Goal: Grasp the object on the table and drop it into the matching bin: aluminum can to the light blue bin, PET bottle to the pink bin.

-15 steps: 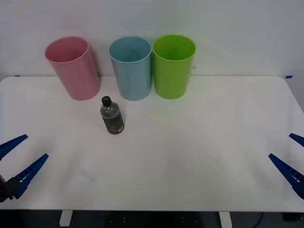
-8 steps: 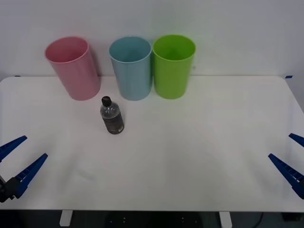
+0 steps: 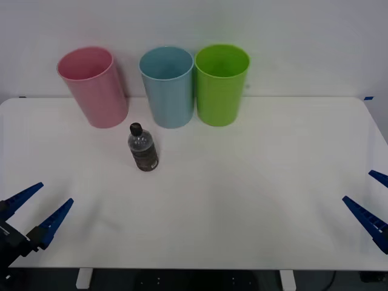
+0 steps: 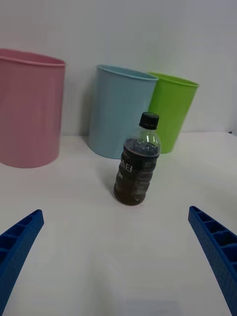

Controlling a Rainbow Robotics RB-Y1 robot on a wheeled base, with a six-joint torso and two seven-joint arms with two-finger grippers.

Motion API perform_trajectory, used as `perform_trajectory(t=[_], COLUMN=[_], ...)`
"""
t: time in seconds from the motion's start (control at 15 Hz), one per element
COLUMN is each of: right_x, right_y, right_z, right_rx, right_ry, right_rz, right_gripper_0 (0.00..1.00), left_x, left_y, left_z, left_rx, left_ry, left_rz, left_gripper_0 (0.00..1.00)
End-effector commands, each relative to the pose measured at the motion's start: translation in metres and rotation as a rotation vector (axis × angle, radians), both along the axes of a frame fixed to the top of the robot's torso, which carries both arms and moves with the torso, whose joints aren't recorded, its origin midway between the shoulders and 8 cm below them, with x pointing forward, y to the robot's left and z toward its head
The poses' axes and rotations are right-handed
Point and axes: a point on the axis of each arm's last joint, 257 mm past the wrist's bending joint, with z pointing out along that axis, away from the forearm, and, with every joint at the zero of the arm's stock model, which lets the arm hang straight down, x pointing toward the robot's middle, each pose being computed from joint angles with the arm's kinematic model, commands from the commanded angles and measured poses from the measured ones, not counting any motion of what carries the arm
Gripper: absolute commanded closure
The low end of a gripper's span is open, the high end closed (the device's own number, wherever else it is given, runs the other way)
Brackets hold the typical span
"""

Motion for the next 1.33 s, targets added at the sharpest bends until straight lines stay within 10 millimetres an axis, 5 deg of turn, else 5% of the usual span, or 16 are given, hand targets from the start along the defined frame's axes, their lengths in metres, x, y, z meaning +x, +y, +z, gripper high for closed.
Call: perform_trajectory(t=[0.07, 0.8, 1.33], right_x=[0.0, 0.0, 0.0], right_y=[0.0, 0.0, 0.0], right_z=[0.0, 0.0, 0.0], right_rx=[0.0, 0.0, 0.0], right_ry=[0.0, 0.0, 0.0], right_rz=[0.0, 0.0, 0.0], right_gripper_0=[0.0, 0.0, 0.0], left_x=[0.014, 0.068, 0.105], left_y=[-0.011, -0.074, -0.1], left_z=[-0.01, -0.034, -0.037], left_rx=[0.008, 0.041, 0.027], left_ry=[0.019, 0.037, 0.024], left_rz=[0.016, 0.019, 0.03], left_gripper_0=[0.0, 0.0, 0.0])
